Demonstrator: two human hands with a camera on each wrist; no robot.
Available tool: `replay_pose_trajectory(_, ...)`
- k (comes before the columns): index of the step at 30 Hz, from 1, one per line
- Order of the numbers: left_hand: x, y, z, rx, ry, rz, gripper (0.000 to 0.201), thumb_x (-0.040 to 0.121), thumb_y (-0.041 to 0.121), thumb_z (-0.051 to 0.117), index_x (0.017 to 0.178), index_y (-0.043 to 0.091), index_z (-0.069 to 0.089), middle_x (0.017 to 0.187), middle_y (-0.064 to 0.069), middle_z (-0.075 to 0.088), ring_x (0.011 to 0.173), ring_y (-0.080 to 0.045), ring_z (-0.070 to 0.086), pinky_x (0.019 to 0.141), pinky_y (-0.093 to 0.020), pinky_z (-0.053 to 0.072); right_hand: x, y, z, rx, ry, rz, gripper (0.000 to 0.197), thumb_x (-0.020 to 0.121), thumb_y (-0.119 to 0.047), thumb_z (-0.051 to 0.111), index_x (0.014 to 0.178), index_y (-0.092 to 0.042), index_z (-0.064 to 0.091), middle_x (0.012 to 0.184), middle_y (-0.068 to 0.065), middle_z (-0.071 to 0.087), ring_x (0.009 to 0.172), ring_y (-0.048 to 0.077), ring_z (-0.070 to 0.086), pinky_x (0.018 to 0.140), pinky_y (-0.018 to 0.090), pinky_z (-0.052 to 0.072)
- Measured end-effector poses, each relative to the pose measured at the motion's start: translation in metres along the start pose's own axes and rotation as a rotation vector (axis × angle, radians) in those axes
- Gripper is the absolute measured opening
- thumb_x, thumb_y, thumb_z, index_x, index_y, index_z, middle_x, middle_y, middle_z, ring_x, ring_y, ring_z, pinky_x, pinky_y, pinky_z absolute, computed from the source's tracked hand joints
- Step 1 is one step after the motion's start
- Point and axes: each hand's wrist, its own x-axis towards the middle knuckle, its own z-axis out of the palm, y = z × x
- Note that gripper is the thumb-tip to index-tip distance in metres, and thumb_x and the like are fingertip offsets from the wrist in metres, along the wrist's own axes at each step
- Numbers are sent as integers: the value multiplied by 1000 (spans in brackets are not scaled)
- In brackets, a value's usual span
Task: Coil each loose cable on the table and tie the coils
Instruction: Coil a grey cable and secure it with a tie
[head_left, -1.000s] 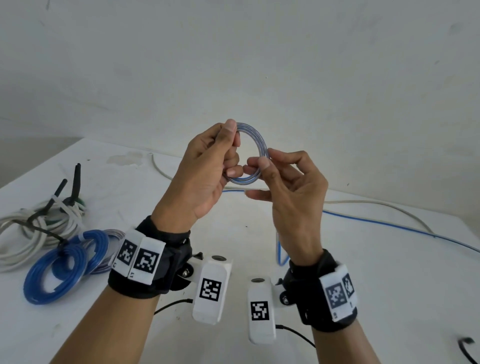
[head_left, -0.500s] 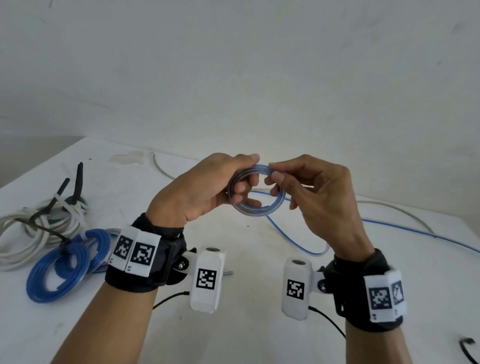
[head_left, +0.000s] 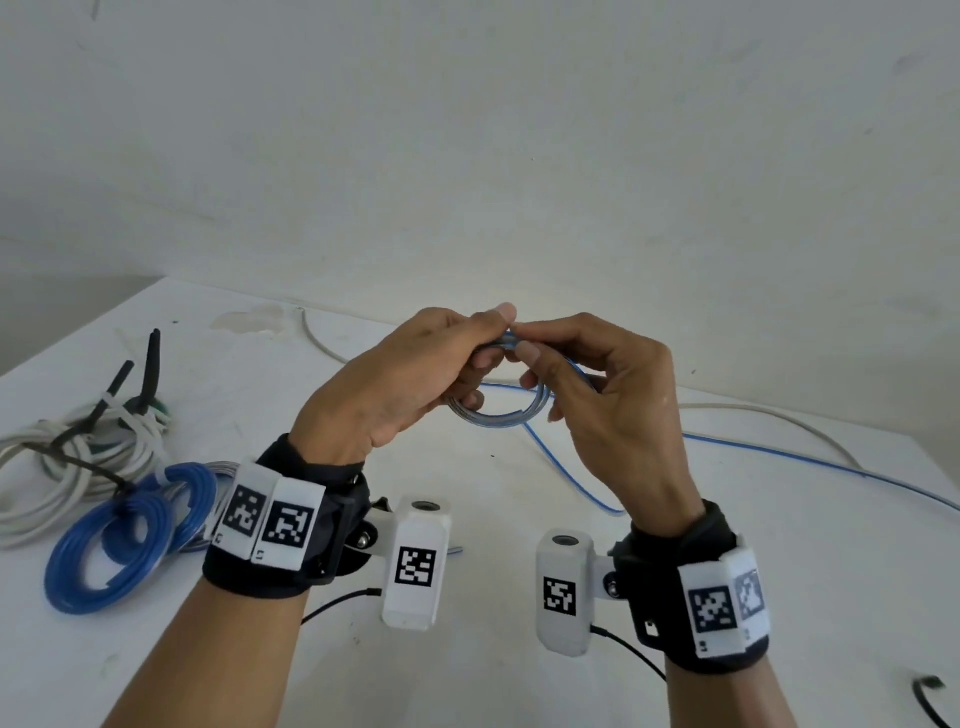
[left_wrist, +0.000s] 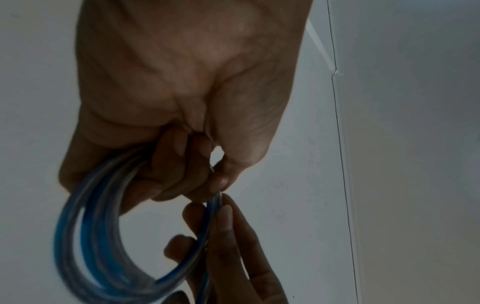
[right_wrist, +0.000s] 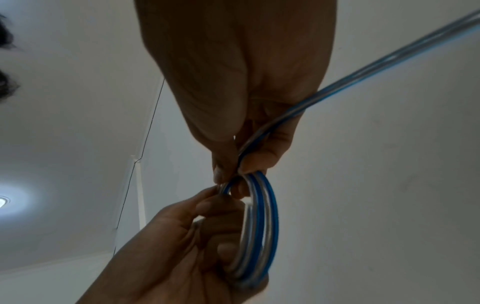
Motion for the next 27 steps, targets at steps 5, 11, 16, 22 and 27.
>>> replay_pose_trajectory(5,1,3,0,-212,112,84,55,106,36,47,53,21,42,55,6,23,51,-15,22,57,-26,42,-1,-3,13,96,153,1,20,100,-9,63,112,-20,74,96,-3,77,80,17,75,54,24,55)
replay_pose_trajectory(11,-2,9,0,-624,148,107,48,107,33,44,62,18,39,57,5,19,49,-12,16,57,-24,41,-5,-8,37,268,292,45,28,99,-6,63,120,-21,70,98,-1,77,85,15,74,50,25,56)
replay_pose_trajectory(16,1,6,5,-692,145,94,49,107,33,44,61,18,42,57,6,19,48,-11,19,61,-27,40,-4,-7,29,239,231,35,34,95,-7,69,123,-26,68,100,-4,76,85,13,72,52,26,58)
replay_pose_trajectory(22,3,5,3,-509,63,38,43,104,24,37,64,13,49,53,3,26,48,-14,24,67,-32,48,3,1,7,139,175,28,31,94,-6,71,118,-25,71,97,2,77,79,27,72,51,26,56)
replay_pose_trajectory(27,3,0,-1,-142,16,-76,48,106,32,39,65,11,55,49,2,29,44,-15,28,64,-31,53,2,4,-6,4,-82,58,30,95,-7,69,115,-29,75,96,-8,77,75,21,72,56,31,58)
